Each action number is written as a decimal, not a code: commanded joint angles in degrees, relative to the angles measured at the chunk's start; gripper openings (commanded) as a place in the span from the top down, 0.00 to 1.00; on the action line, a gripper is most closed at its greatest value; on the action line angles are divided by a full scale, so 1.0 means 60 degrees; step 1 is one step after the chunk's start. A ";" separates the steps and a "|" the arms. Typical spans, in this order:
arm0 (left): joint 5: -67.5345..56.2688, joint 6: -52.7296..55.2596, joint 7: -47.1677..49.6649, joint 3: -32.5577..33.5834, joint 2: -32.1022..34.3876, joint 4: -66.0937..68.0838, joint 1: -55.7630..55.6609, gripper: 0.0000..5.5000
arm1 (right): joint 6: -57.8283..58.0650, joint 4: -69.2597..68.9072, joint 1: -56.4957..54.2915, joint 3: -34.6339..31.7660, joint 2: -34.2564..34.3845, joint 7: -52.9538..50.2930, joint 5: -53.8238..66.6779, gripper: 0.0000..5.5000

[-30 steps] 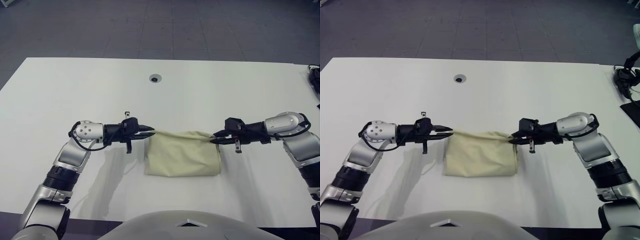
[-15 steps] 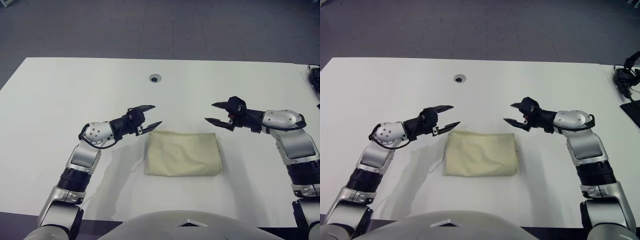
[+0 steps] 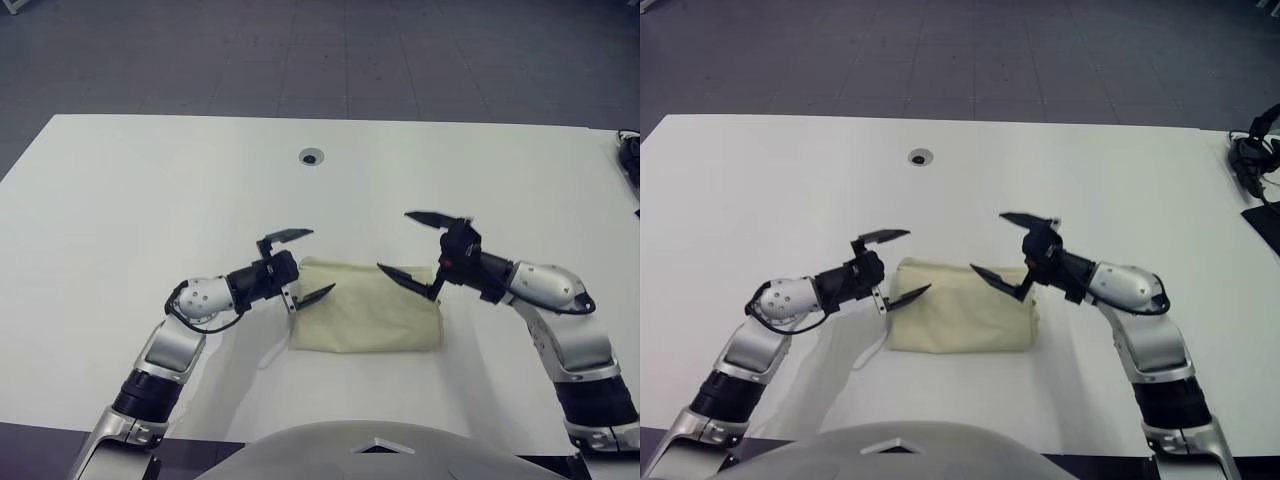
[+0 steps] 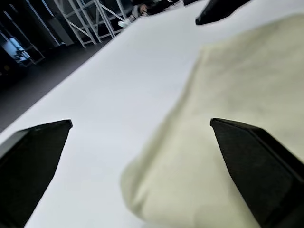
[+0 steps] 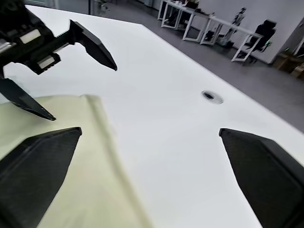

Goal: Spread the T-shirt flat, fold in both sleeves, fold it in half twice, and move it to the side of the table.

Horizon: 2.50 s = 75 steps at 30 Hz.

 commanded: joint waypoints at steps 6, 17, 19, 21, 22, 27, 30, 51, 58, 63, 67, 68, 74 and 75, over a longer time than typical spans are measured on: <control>0.2319 -0.0832 0.0048 -0.1441 0.0724 0.1958 -0.0091 0.02 | -0.1627 0.4624 0.0444 0.1227 -0.0300 0.0901 -0.1546 0.02; 0.1299 -0.0730 0.0182 -0.1173 0.0612 0.1665 0.0211 0.02 | -0.2817 0.4889 0.0989 0.0491 -0.0403 0.1385 -0.0042 0.02; 0.0203 0.0225 0.0070 -0.0795 0.0346 0.0846 0.0268 0.02 | -0.2686 0.4517 0.1023 0.0122 -0.0468 0.1400 0.0339 0.02; -0.0992 0.1379 0.0413 -0.0127 -0.0083 0.0010 0.0154 0.02 | -0.2516 0.4006 0.1053 -0.0238 -0.0560 0.1461 0.0690 0.02; -0.1563 0.1854 0.0632 0.0241 -0.0306 -0.0348 0.0062 0.02 | -0.2419 0.3692 0.1091 -0.0415 -0.0604 0.1483 0.0866 0.02; -0.4073 0.3418 0.1816 0.1895 -0.1450 -0.1988 -0.0281 0.02 | -0.1575 0.1625 0.1128 -0.1320 -0.0763 0.1457 0.1950 0.02; -0.5064 0.3861 0.2610 0.2577 -0.2034 -0.2642 -0.0469 0.02 | -0.1163 0.0696 0.0684 -0.1338 -0.0760 0.1319 0.2074 0.02; -0.5122 0.3279 0.4788 0.4247 -0.3046 -0.2353 -0.1181 0.02 | -0.1414 0.5938 -0.2681 0.4183 0.1111 0.1118 -0.3144 0.02; -0.5514 0.3332 0.5076 0.4659 -0.3154 -0.2666 -0.1099 0.02 | -0.0529 0.7271 -0.2860 0.2658 0.0704 -0.1450 -0.2774 0.02; -0.7711 0.4024 0.6463 0.5603 -0.3741 -0.3558 -0.1037 0.02 | -0.0335 0.9662 -0.3033 0.1224 0.0807 -0.3667 -0.2365 0.02; -0.7401 0.3894 0.6399 0.5353 -0.3603 -0.3764 -0.0870 0.02 | -0.0486 1.1785 -0.3791 -0.0599 0.1016 -0.6095 -0.1384 0.02; -0.7303 0.3856 0.6358 0.5325 -0.3556 -0.3683 -0.0847 0.02 | -0.0529 1.2156 -0.3884 -0.0886 0.1025 -0.6477 -0.1232 0.02; -0.7089 0.3693 0.6122 0.5261 -0.3421 -0.3436 -0.0913 0.02 | -0.0929 1.3234 -0.4451 -0.2060 0.1308 -0.7504 -0.0668 0.02; -0.7043 0.3658 0.6088 0.5249 -0.3401 -0.3464 -0.0862 0.02 | -0.1042 1.3311 -0.4582 -0.2167 0.1341 -0.7621 -0.0681 0.02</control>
